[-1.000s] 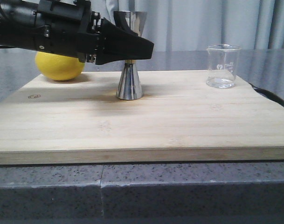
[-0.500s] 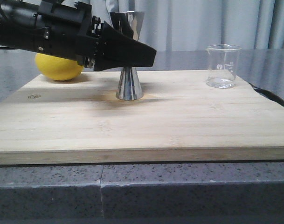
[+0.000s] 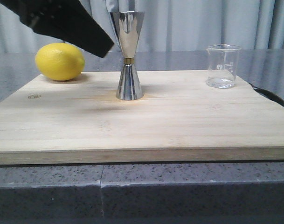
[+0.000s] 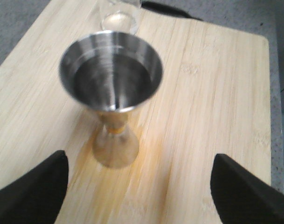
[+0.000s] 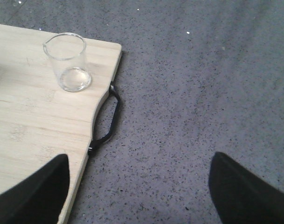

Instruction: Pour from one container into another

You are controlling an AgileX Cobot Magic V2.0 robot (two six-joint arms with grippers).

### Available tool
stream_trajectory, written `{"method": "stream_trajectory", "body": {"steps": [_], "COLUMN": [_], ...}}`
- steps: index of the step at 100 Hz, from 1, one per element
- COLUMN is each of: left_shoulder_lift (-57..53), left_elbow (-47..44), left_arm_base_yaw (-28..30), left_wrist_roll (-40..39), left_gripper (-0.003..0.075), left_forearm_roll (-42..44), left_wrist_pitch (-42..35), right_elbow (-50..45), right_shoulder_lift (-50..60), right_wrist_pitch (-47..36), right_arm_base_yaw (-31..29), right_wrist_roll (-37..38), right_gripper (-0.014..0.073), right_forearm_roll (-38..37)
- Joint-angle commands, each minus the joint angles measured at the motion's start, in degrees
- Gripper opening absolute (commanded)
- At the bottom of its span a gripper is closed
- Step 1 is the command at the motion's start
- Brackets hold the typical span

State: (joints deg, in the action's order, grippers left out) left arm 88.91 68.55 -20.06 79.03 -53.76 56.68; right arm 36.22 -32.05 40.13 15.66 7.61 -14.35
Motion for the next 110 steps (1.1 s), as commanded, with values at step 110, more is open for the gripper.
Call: {"method": "stream_trajectory", "body": {"steps": [110], "left_shoulder_lift": [-49.2], "left_elbow": [-16.0], "left_arm_base_yaw": [-0.3], "left_wrist_roll": [-82.9], "left_gripper": [0.0492], "left_forearm_roll": [58.3], "left_wrist_pitch": [-1.5], "right_elbow": [2.0], "right_shoulder_lift": [0.0], "right_wrist_pitch": [-2.7], "right_arm_base_yaw": [0.1], "right_wrist_roll": [-0.5], "right_gripper": [0.0533], "right_forearm_roll": [3.9]}}
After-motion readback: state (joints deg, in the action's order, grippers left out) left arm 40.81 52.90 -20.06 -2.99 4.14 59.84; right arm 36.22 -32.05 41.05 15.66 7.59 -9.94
